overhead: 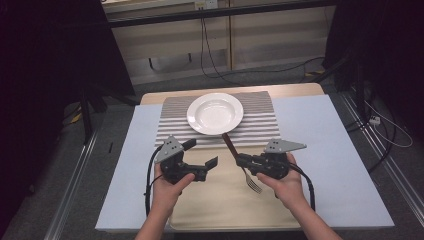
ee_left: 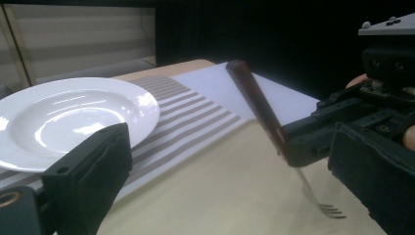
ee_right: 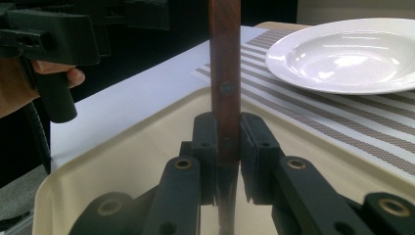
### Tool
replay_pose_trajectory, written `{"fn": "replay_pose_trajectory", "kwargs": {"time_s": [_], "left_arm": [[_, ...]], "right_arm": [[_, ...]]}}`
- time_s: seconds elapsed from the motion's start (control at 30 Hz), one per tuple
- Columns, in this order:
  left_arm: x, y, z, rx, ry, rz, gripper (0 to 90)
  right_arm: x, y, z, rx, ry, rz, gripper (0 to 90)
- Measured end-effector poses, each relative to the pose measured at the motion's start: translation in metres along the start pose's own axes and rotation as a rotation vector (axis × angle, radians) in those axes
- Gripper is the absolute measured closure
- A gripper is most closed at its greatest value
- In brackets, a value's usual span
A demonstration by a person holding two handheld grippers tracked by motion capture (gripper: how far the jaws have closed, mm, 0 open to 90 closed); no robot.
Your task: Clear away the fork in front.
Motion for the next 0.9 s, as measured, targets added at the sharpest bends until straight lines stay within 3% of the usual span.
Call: {"fn": "replay_pose_trajectory", "kwargs": {"time_s": [0.2,0.27,0.37,0.4,0.43,0.47,0.63,0.67,0.8,0.9], "left_arm": [[-0.002,0.004,-0.009,0.027,-0.011,0.012,9.5],[-0.004,0.004,-0.012,0.014,-0.005,0.023,13.6],[-0.006,0.004,-0.017,0.001,0.005,0.054,25.0],[-0.006,0.004,-0.019,0.004,0.009,0.059,25.0],[-0.006,0.004,-0.021,-0.001,0.014,0.075,34.0],[-0.007,0.004,-0.023,-0.006,0.019,0.086,34.0],[-0.013,0.002,-0.025,-0.037,0.081,0.135,66.6],[-0.015,0.0,-0.024,-0.057,0.135,0.172,74.5],[-0.016,-0.004,-0.02,-0.06,0.156,0.168,78.0],[-0.012,-0.006,-0.015,-0.063,0.18,0.203,78.5]], "right_arm": [[0.006,0.0,-0.006,0.009,-0.013,0.021,78.5],[0.008,0.001,-0.008,0.012,-0.02,0.023,78.4],[0.01,0.001,-0.012,0.012,-0.025,0.03,78.5],[0.01,0.001,-0.012,0.012,-0.025,0.03,78.5],[0.012,0.0,-0.013,0.007,-0.029,0.037,78.5],[0.012,0.0,-0.013,0.007,-0.029,0.037,78.5],[0.022,-0.005,-0.013,-0.009,-0.051,0.053,78.4],[0.024,-0.006,-0.012,-0.017,-0.056,0.055,78.4],[0.028,-0.007,-0.013,-0.035,-0.061,0.078,78.0],[0.032,-0.01,-0.011,-0.058,-0.074,0.102,77.9]]}}
Point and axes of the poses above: each handheld gripper's, and its own axes: z roughly backward along the jaws, y roughly out of its underside, x roughly to its left, the point moved 3 cm from there along -z, roughly forward along the jaws, and after that the axes turned 3 degrees about -x, right-handed, at the moved point
